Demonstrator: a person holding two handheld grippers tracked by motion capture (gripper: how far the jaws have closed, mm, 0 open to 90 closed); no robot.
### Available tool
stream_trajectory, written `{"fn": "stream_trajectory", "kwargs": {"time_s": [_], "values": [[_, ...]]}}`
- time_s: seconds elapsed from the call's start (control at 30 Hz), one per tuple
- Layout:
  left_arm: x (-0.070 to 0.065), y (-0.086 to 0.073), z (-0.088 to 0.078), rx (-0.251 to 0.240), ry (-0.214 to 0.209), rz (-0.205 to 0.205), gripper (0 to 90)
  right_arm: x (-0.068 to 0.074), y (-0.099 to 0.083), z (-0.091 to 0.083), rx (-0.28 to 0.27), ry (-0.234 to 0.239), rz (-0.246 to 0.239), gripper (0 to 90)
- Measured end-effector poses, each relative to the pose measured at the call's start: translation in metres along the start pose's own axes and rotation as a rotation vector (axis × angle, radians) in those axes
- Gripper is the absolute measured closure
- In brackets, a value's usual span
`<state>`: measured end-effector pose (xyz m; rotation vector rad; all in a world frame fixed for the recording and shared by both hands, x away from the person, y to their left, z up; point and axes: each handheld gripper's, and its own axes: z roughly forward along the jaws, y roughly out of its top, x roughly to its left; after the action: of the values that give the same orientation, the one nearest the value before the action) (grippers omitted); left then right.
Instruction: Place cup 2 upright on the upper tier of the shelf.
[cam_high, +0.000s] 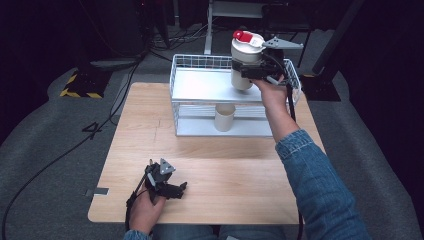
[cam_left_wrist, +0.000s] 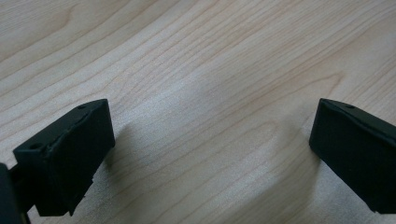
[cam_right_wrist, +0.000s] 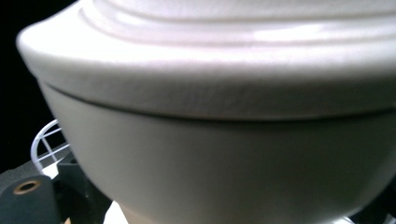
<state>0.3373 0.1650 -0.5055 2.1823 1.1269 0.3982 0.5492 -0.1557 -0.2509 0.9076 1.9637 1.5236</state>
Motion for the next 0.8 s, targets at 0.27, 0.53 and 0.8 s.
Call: {"fn": "stream_trajectory", "kwargs": {"time_s": [0.27,0.53,0.8], "values": [[0.0,0.0,0.0,-0.003,0.0,0.001,0.6,0.0,-0.004,0.015,-0.008,-0.02,0.002,10.5],[0.0,0.0,0.0,0.002,-0.003,0.005,0.6,-0.004,-0.013,0.026,-0.003,-0.03,0.021,10.5],[0.0,0.0,0.0,-0.001,-0.002,0.006,0.7,-0.008,-0.017,0.027,-0.002,-0.041,0.037,10.5]]}}
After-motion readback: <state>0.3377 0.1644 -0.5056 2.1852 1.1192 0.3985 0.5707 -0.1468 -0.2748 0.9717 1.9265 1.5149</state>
